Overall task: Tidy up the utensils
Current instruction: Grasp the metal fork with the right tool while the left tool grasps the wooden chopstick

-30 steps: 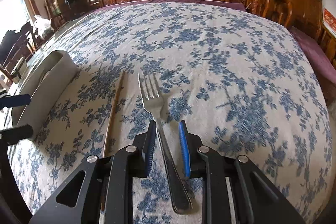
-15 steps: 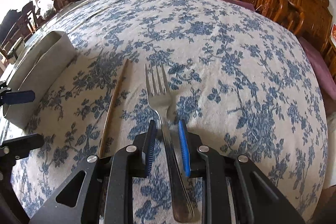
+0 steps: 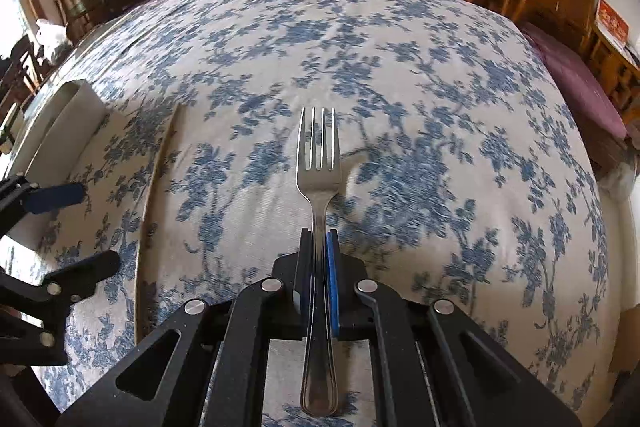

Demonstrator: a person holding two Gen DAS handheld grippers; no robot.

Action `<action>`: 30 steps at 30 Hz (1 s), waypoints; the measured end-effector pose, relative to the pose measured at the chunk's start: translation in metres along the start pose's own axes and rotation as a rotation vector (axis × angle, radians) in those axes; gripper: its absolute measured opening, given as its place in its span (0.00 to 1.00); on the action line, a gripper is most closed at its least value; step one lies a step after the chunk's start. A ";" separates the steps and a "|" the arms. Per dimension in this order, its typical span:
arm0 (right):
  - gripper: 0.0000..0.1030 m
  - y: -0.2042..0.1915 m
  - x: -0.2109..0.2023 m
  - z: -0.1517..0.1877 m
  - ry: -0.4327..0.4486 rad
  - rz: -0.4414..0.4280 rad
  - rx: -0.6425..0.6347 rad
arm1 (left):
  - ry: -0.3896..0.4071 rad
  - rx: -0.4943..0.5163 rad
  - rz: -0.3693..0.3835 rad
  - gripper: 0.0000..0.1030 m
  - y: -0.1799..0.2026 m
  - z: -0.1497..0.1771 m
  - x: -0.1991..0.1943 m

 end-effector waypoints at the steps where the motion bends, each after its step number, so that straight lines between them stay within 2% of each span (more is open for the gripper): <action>1: 0.08 0.002 0.000 0.000 0.002 -0.004 0.004 | -0.003 0.004 -0.004 0.73 0.003 -0.002 0.002; 6: 0.08 0.002 0.000 -0.001 0.004 -0.002 0.003 | -0.006 0.026 -0.048 0.73 0.012 -0.012 0.012; 8: 0.08 0.001 0.000 -0.001 0.004 0.005 -0.006 | -0.034 0.028 -0.071 0.73 0.010 -0.012 0.019; 13: 0.08 0.002 0.000 -0.002 0.004 -0.003 -0.006 | -0.052 -0.025 -0.041 0.72 -0.005 -0.008 0.022; 14: 0.08 0.002 0.000 -0.002 0.004 -0.001 -0.006 | -0.054 -0.038 -0.022 0.68 -0.008 -0.007 0.021; 18: 0.08 0.002 0.001 -0.002 0.004 0.004 -0.008 | -0.045 -0.064 -0.023 0.49 -0.018 -0.005 0.017; 23: 0.09 0.002 0.001 -0.002 0.005 0.006 -0.008 | -0.042 -0.086 -0.013 0.09 -0.028 -0.004 0.015; 26: 0.09 0.002 0.001 -0.002 0.005 0.012 -0.012 | -0.046 -0.095 0.014 0.05 -0.031 -0.003 0.014; 30: 0.09 0.001 0.000 -0.001 0.007 0.020 -0.018 | -0.054 -0.094 0.024 0.04 -0.033 -0.002 0.014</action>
Point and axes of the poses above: each gripper's, at about its wrist camera, not at the fingertips, and x roughly the way its jaws point, y to its right, z to its underside, the point moved 10 cm from there along x, roughly the way its jaws point, and after that the axes turned 13 degrees about -y, right-handed, at the moved point
